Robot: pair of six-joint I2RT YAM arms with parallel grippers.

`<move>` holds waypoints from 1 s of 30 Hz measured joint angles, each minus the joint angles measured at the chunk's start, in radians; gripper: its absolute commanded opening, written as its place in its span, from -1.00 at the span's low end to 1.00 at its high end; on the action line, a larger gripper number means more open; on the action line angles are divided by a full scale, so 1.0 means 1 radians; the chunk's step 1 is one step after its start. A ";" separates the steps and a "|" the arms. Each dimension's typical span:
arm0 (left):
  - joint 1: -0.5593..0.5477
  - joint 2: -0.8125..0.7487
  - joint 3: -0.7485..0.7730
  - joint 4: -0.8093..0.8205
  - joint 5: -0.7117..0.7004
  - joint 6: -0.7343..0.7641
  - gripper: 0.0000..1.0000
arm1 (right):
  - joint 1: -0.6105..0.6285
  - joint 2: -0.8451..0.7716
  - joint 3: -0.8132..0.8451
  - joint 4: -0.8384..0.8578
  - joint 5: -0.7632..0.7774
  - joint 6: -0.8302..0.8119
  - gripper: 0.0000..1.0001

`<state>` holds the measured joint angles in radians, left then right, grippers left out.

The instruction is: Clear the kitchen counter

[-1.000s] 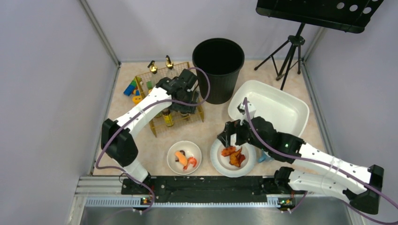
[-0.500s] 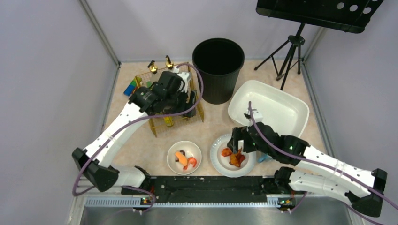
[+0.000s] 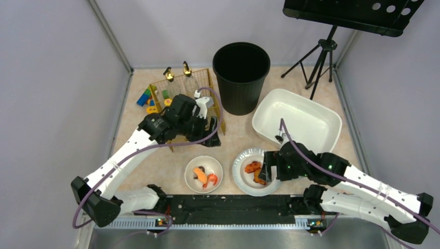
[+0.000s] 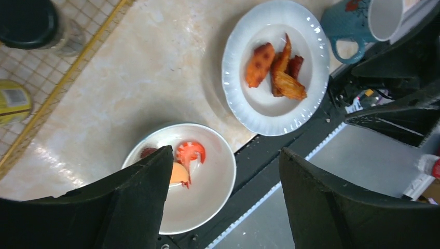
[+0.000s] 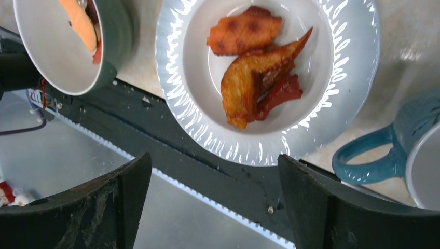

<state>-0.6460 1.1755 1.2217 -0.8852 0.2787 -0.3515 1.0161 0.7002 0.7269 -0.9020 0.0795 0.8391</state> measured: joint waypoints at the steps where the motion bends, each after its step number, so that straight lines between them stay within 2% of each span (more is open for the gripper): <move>1: -0.004 -0.001 -0.007 0.005 0.015 -0.006 0.59 | 0.000 -0.002 0.000 -0.014 -0.008 0.009 0.78; 8: -0.098 0.005 -0.064 0.090 0.076 -0.051 0.59 | 0.000 -0.027 0.000 -0.127 -0.069 0.074 0.76; 17: -0.192 0.108 -0.085 0.190 0.084 -0.099 0.59 | 0.000 -0.104 -0.057 -0.207 -0.163 0.169 0.71; 22: -0.204 0.178 -0.087 0.239 0.084 -0.111 0.59 | 0.000 -0.132 -0.132 -0.203 -0.176 0.215 0.71; 30: -0.207 0.235 -0.087 0.258 0.083 -0.118 0.59 | 0.000 -0.090 -0.216 -0.128 -0.149 0.255 0.66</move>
<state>-0.8528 1.4109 1.1343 -0.6270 0.3618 -0.4694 1.0161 0.6098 0.5114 -1.0302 -0.0696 1.0943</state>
